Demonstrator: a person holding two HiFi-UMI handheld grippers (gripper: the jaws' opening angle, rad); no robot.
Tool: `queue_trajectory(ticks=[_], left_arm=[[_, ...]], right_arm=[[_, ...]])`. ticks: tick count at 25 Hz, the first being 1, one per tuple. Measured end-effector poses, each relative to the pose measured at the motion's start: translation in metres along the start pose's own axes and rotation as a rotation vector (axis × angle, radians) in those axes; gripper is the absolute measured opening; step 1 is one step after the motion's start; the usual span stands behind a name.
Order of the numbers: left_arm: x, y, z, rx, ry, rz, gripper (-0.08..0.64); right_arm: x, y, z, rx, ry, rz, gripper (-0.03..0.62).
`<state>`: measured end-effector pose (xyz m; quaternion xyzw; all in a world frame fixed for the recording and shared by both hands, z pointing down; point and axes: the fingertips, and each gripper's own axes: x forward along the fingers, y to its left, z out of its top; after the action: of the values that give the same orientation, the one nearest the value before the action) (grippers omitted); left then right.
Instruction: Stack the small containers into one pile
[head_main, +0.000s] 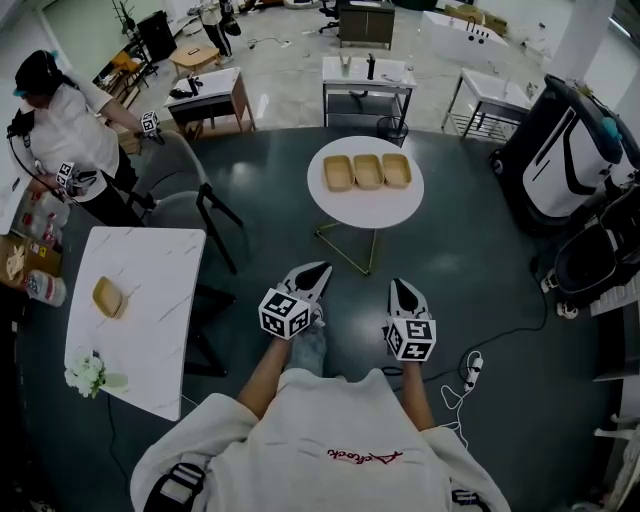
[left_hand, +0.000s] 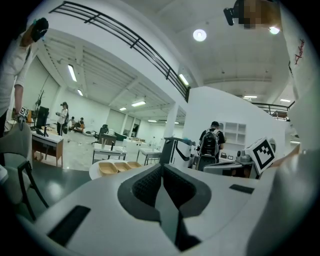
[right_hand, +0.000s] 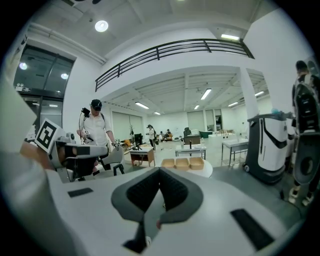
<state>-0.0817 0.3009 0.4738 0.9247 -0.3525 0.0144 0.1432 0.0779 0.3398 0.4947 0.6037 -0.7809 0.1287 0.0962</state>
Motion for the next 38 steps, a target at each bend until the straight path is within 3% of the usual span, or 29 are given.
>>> queue_trajectory(ticks=[27,38], left_arm=[[0.162,0.165,0.066,-0.023,0.028,-0.101,0.023],[0.215,0.215,0.08,-0.008,0.053,-0.159,0.023]], right_arm=[[0.211,-0.05,0.073,0.021,0.029,-0.078,0.02],[0.271,-0.069,0.088,0.044,0.022,-0.138,0.02]])
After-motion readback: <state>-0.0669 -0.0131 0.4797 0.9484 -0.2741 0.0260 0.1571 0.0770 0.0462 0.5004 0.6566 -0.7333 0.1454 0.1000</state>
